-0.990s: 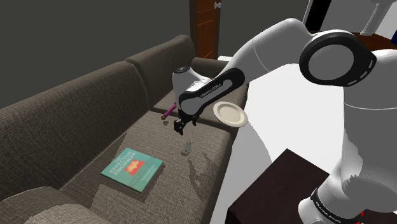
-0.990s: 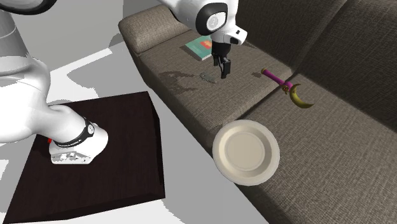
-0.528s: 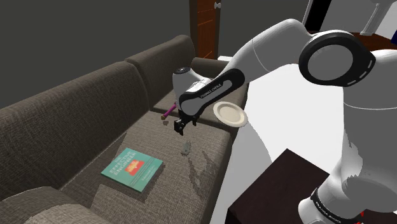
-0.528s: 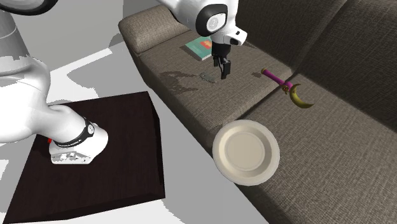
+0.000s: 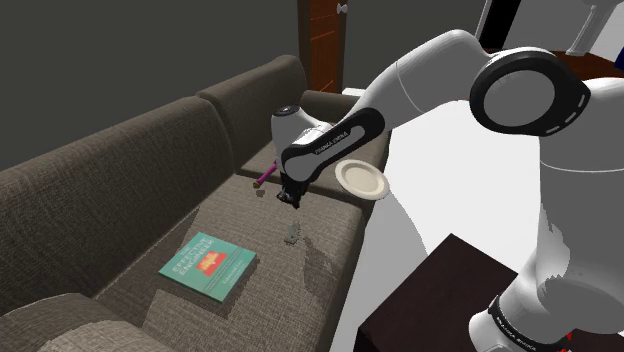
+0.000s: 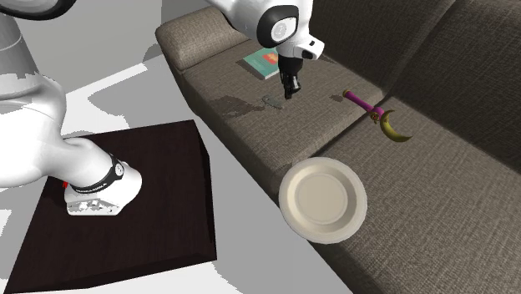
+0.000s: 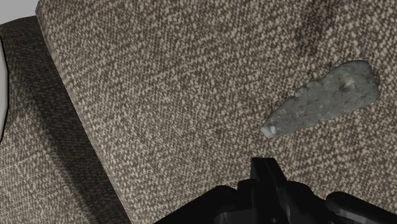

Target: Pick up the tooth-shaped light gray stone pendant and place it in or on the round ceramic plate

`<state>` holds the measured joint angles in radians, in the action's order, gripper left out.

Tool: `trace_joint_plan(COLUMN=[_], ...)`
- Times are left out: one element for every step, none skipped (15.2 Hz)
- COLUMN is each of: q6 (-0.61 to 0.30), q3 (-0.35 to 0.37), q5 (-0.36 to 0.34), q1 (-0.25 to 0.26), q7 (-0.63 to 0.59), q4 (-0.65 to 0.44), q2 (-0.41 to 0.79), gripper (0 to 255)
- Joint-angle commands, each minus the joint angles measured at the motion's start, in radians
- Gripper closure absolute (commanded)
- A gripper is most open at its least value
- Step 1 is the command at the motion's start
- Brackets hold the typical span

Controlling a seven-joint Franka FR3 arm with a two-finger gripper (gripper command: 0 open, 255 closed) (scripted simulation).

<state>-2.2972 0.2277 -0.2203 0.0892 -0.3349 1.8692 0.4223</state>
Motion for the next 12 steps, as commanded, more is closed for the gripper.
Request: trace_joint_plan(q6=[0.0, 0.0, 0.0, -0.049, -0.1, -0.152, -0.194, -0.204, -0.214, -0.224, -0.233, -0.243], q3=[0.0, 0.0, 0.0, -0.018, -0.041, -0.063, -0.083, -0.088, -0.09, -0.092, -0.093, -0.095], q5=[0.0, 0.0, 0.0, 0.038, 0.075, 0.107, 0.129, 0.128, 0.126, 0.124, 0.121, 0.119], q1=[0.0, 0.0, 0.0, 0.018, 0.046, 0.079, 0.11, 0.114, 0.115, 0.117, 0.118, 0.119], q7=[0.0, 0.0, 0.0, -0.177, -0.357, -0.542, -0.693, -0.693, -0.695, -0.697, -0.698, -0.7], q4=[0.0, 0.0, 0.0, 0.053, 0.101, 0.142, 0.169, 0.168, 0.167, 0.166, 0.165, 0.164], q2=[0.0, 0.0, 0.0, -0.021, -0.039, -0.05, -0.055, -0.044, -0.034, -0.023, -0.012, -0.001], gripper=[255, 255, 0, 0, 0, 0, 0, 0, 0, 0, 0, 0])
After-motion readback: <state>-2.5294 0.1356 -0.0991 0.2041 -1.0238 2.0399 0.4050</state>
